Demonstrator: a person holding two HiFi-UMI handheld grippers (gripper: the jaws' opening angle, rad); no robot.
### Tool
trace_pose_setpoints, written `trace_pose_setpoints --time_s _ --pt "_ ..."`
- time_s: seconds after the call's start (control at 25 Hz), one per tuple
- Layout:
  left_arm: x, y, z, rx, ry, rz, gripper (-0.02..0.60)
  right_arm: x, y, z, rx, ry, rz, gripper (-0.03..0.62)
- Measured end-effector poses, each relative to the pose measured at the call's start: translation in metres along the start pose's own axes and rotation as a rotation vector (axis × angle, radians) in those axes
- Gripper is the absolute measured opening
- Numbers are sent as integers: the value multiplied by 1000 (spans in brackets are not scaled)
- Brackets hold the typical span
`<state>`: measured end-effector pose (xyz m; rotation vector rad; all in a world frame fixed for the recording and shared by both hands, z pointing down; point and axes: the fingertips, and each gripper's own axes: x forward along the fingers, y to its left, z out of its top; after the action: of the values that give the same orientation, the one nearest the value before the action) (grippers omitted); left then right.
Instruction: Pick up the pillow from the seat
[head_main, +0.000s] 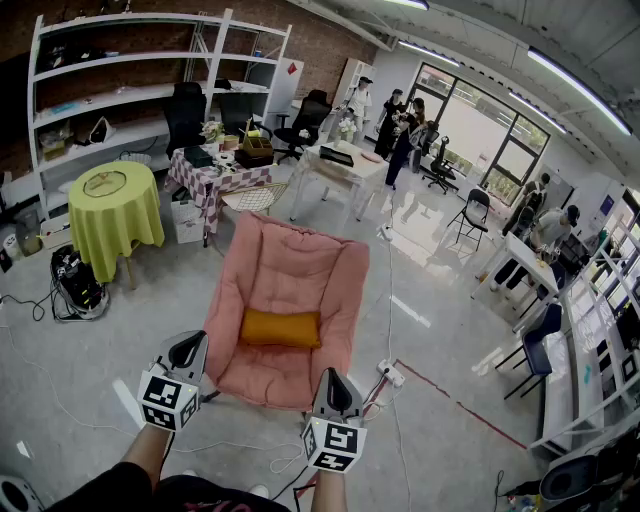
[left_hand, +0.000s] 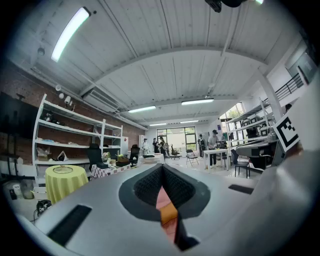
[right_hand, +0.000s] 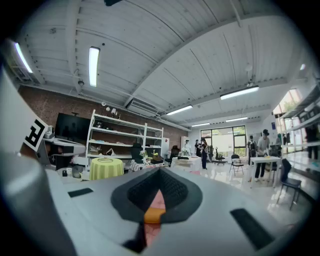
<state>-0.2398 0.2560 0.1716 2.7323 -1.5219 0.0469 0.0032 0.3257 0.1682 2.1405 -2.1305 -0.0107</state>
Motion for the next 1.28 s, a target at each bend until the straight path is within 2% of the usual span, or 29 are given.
trace_pose_setpoints --time_s 0.6,0.92,1.28 --pt "2 -1 -2 5 12 0 8 0 1 -4 6 -11 3 18" --pt "7 -14 -10 20 33 1 8 2 0 -22 -8 31 52 20" --pt "27 -53 -13 39 46 0 8 2 -40 -35 16 46 66 20"
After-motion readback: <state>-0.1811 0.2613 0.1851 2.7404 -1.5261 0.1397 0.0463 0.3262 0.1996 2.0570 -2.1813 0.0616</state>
